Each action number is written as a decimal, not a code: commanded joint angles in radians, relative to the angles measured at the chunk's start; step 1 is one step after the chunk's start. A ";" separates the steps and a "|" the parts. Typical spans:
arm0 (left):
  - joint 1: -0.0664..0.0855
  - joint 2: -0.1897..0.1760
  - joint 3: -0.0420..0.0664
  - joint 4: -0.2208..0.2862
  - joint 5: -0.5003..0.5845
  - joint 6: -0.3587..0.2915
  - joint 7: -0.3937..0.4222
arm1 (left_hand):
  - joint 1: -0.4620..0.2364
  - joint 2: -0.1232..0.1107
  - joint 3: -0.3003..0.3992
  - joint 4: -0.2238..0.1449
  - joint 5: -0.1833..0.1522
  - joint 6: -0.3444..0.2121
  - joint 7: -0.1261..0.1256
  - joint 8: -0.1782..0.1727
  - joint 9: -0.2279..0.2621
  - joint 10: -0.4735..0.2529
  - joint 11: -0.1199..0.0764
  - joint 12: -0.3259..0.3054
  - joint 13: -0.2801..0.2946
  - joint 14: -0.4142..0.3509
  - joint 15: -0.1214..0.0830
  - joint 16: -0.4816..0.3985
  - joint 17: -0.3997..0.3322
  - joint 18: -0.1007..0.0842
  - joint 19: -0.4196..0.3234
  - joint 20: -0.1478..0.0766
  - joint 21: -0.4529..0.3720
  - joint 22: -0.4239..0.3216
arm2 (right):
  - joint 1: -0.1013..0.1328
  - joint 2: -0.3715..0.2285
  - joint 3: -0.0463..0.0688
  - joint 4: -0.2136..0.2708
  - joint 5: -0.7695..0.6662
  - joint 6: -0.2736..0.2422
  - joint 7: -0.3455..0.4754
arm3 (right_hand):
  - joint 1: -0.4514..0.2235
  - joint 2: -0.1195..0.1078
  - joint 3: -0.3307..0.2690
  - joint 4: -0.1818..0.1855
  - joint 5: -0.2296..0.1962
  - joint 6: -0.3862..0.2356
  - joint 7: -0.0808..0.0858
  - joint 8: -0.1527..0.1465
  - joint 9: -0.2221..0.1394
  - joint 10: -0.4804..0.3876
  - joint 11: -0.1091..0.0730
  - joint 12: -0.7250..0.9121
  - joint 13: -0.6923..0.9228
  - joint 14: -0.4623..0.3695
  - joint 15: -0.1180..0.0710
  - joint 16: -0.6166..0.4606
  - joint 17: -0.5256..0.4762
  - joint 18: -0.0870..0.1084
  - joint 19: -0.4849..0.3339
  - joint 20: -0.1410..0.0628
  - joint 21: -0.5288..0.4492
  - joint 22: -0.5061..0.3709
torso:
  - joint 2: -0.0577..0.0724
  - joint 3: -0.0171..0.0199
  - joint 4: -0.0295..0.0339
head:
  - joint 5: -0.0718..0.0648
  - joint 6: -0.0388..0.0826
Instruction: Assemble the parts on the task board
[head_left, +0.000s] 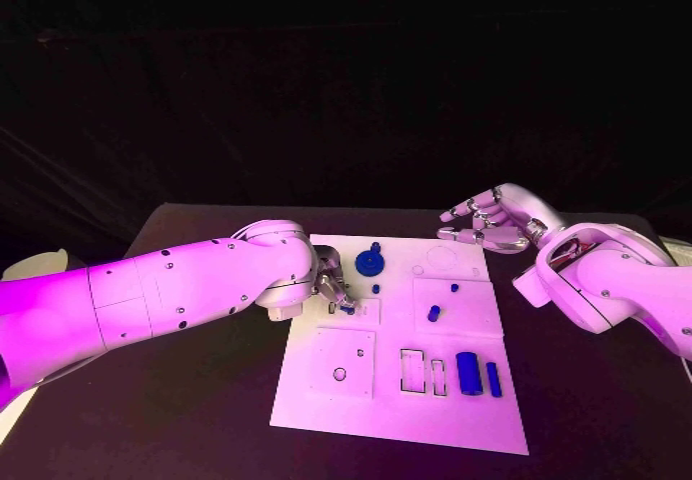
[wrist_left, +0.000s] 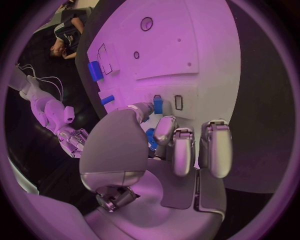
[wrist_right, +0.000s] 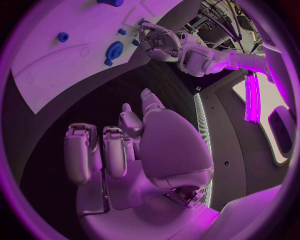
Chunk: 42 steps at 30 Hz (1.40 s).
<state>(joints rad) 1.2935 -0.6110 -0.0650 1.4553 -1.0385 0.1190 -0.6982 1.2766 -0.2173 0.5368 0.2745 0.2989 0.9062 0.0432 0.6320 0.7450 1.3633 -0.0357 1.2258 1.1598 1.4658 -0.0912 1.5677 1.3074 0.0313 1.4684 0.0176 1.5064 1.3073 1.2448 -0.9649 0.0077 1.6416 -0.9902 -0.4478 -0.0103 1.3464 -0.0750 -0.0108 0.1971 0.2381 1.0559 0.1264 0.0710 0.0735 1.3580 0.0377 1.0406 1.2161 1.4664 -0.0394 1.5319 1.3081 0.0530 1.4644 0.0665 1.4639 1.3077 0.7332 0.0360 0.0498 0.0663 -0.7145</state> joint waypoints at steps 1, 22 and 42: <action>-0.002 0.004 -0.001 -0.002 -0.009 0.036 -0.049 | 0.002 0.010 0.182 -0.175 0.007 0.001 -0.003 0.003 0.000 0.009 0.001 0.002 -0.001 0.105 -0.001 0.003 0.263 -0.007 0.059 0.000 0.003 0.153 | -0.001 0.001 0.000 0.002 -0.003 0.015 0.003 | 0.010 0.002 -0.006 0.000 0.004 0.002 -0.003 0.002 0.001 -0.002 -0.001 0.000 -0.002 0.089 0.004 -0.006 0.199 -0.005 0.008 0.004 -0.007 0.044 | 0.001 -0.0002 0.0000 | 0.000 -0.001; -0.004 0.013 -0.002 -0.007 -0.009 0.079 -0.052 | -0.013 0.003 0.193 -0.191 0.026 0.009 -0.003 0.002 0.005 0.017 0.001 0.011 0.009 0.105 -0.001 0.003 0.263 -0.009 0.063 0.000 0.008 0.162 | -0.001 0.001 0.000 0.002 -0.003 0.021 -0.001 | 0.010 0.002 -0.006 0.000 0.004 0.002 -0.003 0.002 0.001 -0.002 -0.001 0.000 -0.002 0.089 0.004 -0.006 0.199 -0.005 0.008 0.004 -0.007 0.044 | 0.000 0.0001 -0.0003 | 0.000 -0.006; -0.004 0.050 -0.004 -0.056 0.033 0.109 -0.054 | -0.140 0.054 0.101 -0.147 0.022 0.038 -0.025 0.000 0.024 0.032 -0.014 0.028 0.029 0.105 -0.012 0.003 0.263 -0.011 0.067 -0.009 0.014 0.174 | -0.001 -0.003 0.000 0.013 -0.005 0.025 -0.004 | 0.011 0.003 -0.009 0.001 0.005 0.001 -0.003 0.002 0.001 -0.003 0.000 -0.002 -0.003 0.088 0.004 -0.008 0.196 -0.005 0.006 0.003 -0.009 0.040 | 0.000 0.0002 -0.0004 | 0.000 -0.009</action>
<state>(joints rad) 1.2985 -0.5677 -0.0629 1.4011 -1.0289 0.1898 -0.6990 1.1462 -0.1607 0.5920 0.1781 0.3202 0.9345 0.0313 0.6379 0.7670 1.3924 -0.0464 1.2501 1.1876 1.4663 -0.0979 1.5677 1.3079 0.0312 1.4647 0.0139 1.5141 1.3073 1.2448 -0.9683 0.0077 1.6521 -0.9899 -0.4368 -0.0134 1.3464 -0.0750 -0.0137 0.2000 0.2381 1.0559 0.1264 0.0710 0.0735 1.3580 0.0378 1.0405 1.2136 1.4664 -0.0394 1.5279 1.3076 0.0530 1.4644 0.0665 1.4599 1.3073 0.7336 0.0365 0.0496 0.0659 -0.7234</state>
